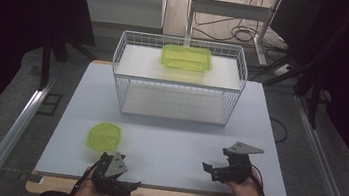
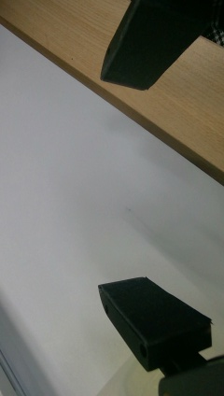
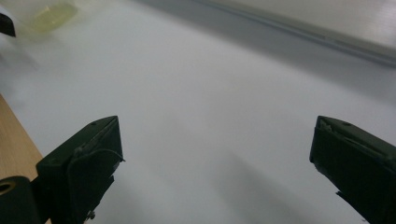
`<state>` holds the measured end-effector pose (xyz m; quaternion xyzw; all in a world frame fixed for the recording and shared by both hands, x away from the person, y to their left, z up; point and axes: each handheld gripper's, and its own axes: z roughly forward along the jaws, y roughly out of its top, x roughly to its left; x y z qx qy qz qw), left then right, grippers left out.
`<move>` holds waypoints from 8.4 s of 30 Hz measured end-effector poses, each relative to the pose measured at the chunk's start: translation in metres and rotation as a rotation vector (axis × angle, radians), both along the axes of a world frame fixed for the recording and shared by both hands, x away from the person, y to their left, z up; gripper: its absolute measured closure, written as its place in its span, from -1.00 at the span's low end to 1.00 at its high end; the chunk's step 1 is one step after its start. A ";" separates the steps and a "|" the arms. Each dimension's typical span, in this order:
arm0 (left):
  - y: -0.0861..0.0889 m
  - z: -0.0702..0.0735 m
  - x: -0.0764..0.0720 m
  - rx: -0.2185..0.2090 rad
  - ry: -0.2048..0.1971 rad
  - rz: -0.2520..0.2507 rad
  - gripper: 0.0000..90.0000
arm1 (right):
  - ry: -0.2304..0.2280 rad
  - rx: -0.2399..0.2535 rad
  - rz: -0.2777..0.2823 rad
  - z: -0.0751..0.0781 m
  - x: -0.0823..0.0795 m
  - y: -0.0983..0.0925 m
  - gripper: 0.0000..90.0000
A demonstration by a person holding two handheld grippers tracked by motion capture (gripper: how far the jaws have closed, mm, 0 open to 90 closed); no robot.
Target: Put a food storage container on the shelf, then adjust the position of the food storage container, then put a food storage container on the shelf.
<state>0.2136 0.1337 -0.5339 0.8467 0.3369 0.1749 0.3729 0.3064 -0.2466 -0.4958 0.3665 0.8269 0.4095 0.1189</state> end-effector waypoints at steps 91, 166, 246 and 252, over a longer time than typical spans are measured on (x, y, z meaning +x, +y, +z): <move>0.071 0.022 0.066 -0.040 0.126 0.263 1.00 | 0.024 -0.036 -0.033 -0.012 -0.003 -0.010 -0.89; 0.024 0.008 0.010 -0.113 0.004 0.104 -1.00 | 0.004 -0.027 0.044 -0.010 -0.006 0.000 -0.93; 0.023 0.004 0.010 -0.068 -0.003 0.088 -0.99 | 0.542 0.236 0.158 0.000 0.075 0.081 0.66; 0.023 0.004 0.010 -0.067 -0.004 0.086 -0.99 | 0.610 0.285 0.170 0.000 0.075 0.079 0.79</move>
